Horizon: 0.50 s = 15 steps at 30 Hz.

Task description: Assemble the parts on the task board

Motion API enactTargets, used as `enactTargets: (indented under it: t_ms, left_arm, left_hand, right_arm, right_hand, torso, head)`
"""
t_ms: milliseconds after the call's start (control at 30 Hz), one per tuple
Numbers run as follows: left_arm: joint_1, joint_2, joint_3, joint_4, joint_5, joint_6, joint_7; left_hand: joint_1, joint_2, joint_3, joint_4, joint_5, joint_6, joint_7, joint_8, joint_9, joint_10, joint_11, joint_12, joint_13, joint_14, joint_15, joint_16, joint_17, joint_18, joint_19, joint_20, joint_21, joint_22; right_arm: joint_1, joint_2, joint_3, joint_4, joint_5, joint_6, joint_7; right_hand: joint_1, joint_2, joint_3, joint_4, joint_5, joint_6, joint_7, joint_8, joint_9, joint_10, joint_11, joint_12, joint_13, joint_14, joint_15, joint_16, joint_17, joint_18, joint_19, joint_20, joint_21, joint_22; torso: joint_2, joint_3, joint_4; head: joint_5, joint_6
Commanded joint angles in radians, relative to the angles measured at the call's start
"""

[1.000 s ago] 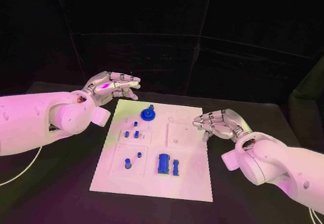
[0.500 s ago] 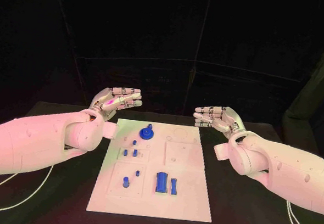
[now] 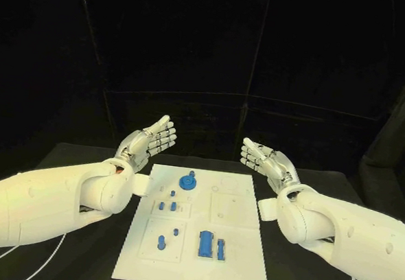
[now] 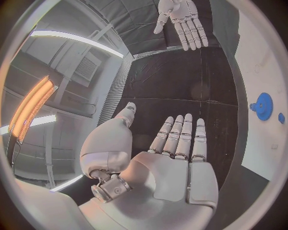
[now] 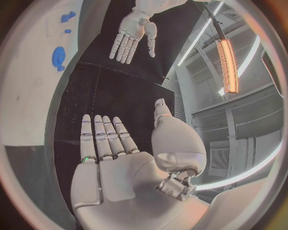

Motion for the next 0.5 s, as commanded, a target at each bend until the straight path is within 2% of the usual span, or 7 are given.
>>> enactTargets:
  t_ms: [33,133,167,200,300,333,500]
  left_arm:
    - [-0.026,-0.007,0.023,0.059,-0.066,-0.196,-0.008]
    - [-0.05,-0.016,0.047,0.107,-0.089,-0.275,-0.012]
    - [-0.057,-0.018,0.054,0.121,-0.096,-0.299,-0.014]
    - [-0.064,-0.02,0.061,0.133,-0.102,-0.319,-0.015]
    - [-0.081,-0.026,0.078,0.167,-0.118,-0.376,-0.018]
    - [-0.085,-0.027,0.082,0.174,-0.121,-0.388,-0.019]
    - [-0.093,-0.03,0.09,0.19,-0.129,-0.414,-0.02]
  left_hand:
    - [-0.217,0.006,-0.052,0.006,-0.008,-0.163,-0.073,-0.013,-0.006,-0.174,-0.091,-0.012,-0.005,-0.156,-0.063,-0.041,-0.039,-0.035,-0.121,-0.049,-0.013,-0.043]
    - [-0.27,0.006,-0.065,0.006,-0.008,-0.203,-0.073,-0.013,-0.006,-0.216,-0.091,-0.012,-0.005,-0.194,-0.063,-0.052,-0.039,-0.042,-0.15,-0.06,-0.013,-0.053]
    - [-0.286,0.006,-0.069,0.006,-0.008,-0.216,-0.073,-0.013,-0.006,-0.23,-0.091,-0.012,-0.005,-0.206,-0.063,-0.055,-0.039,-0.116,-0.16,-0.064,-0.013,-0.056]
    - [-0.302,0.006,-0.072,0.006,-0.008,-0.227,-0.073,-0.013,-0.006,-0.242,-0.091,-0.012,-0.005,-0.217,-0.063,-0.057,-0.039,-0.116,-0.169,-0.067,-0.013,-0.059]
    - [-0.352,0.006,-0.083,0.006,-0.008,-0.265,-0.073,-0.013,-0.006,-0.282,-0.091,-0.012,-0.005,-0.253,-0.063,-0.129,-0.039,-0.116,-0.196,-0.079,-0.013,-0.133]
    - [-0.365,0.006,-0.087,0.006,-0.008,-0.275,-0.073,-0.013,-0.006,-0.293,-0.091,-0.012,-0.005,-0.263,-0.063,-0.129,-0.039,-0.116,-0.204,-0.152,-0.013,-0.133]
    - [-0.42,0.006,-0.163,0.006,-0.008,-0.317,-0.073,-0.013,-0.006,-0.337,-0.091,-0.012,-0.005,-0.302,-0.063,-0.129,-0.039,-0.116,-0.236,-0.152,-0.013,-0.133]
  right_arm:
    - [-0.012,-0.013,0.01,0.052,0.131,-0.164,0.083]
    - [-0.023,-0.022,0.018,0.088,0.165,-0.207,0.101]
    - [-0.025,-0.024,0.02,0.096,0.173,-0.217,0.106]
    - [-0.027,-0.026,0.022,0.103,0.179,-0.225,0.109]
    - [-0.03,-0.029,0.024,0.113,0.189,-0.237,0.114]
    - [-0.03,-0.029,0.024,0.113,0.189,-0.237,0.114]
    - [-0.03,-0.029,0.024,0.113,0.189,-0.237,0.114]
  right_hand:
    - [-0.247,-0.007,0.034,-0.001,-0.088,-0.163,-0.078,-0.008,-0.015,-0.174,-0.099,-0.011,-0.031,-0.177,-0.059,-0.008,-0.021,-0.035,-0.167,-0.046,-0.013,-0.01]
    - [-0.309,-0.007,0.111,-0.001,-0.088,-0.204,-0.078,-0.008,-0.015,-0.218,-0.099,-0.011,-0.031,-0.221,-0.059,-0.008,-0.021,-0.036,-0.209,-0.057,-0.013,-0.01]
    - [-0.327,-0.007,0.111,-0.001,-0.088,-0.216,-0.078,-0.008,-0.015,-0.231,-0.099,-0.011,-0.031,-0.234,-0.059,-0.008,-0.021,-0.115,-0.222,-0.061,-0.013,-0.01]
    - [-0.345,-0.007,0.111,-0.001,-0.088,-0.227,-0.078,-0.008,-0.015,-0.244,-0.099,-0.011,-0.031,-0.246,-0.059,-0.008,-0.021,-0.045,-0.234,-0.064,-0.013,-0.01]
    - [-0.4,-0.007,0.111,-0.001,-0.088,-0.264,-0.078,-0.008,-0.015,-0.283,-0.099,-0.011,-0.031,-0.286,-0.059,-0.008,-0.021,-0.115,-0.272,-0.143,-0.013,-0.01]
    - [-0.415,-0.007,0.111,-0.001,-0.088,-0.273,-0.078,-0.008,-0.015,-0.293,-0.099,-0.011,-0.031,-0.297,-0.059,-0.008,-0.021,-0.115,-0.281,-0.143,-0.013,-0.01]
    - [-0.478,-0.007,0.111,-0.001,-0.088,-0.315,-0.078,-0.008,-0.015,-0.338,-0.099,-0.011,-0.031,-0.341,-0.059,-0.008,-0.021,-0.115,-0.322,-0.143,-0.013,-0.01]
  torso:
    - [-0.009,0.0046,0.0112]
    - [-0.009,0.0046,0.0112]
    - [-0.009,0.0046,0.0112]
    - [-0.009,0.0046,0.0112]
    - [-0.009,0.0046,0.0112]
    - [-0.009,0.0046,0.0112]
    - [-0.009,0.0046,0.0112]
  head:
    - [-0.001,0.005]
    - [-0.001,0.005]
    - [-0.001,0.005]
    - [-0.001,0.005]
    - [-0.001,0.005]
    - [-0.001,0.005]
    - [-0.001,0.005]
